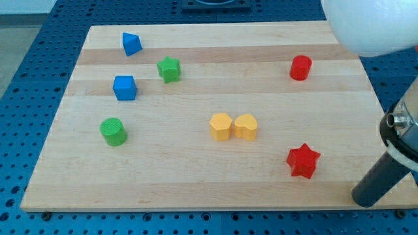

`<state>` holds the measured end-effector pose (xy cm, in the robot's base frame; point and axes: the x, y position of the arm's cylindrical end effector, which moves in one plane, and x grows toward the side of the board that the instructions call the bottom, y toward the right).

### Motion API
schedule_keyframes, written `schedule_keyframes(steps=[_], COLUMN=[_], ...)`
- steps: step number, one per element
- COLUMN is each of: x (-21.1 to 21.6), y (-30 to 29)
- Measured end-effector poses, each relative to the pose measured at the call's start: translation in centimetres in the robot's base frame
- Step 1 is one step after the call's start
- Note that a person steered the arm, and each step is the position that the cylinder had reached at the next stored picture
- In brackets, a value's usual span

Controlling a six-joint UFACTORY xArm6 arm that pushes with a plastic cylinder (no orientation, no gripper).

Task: Push the red star parallel to the bottom of the red circle

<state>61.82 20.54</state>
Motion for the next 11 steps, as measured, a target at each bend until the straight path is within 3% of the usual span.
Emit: schedule_keyframes(steps=[3, 8, 11], x=[-0.6, -2.7, -10.1], y=[-9.5, -7.9, -7.9])
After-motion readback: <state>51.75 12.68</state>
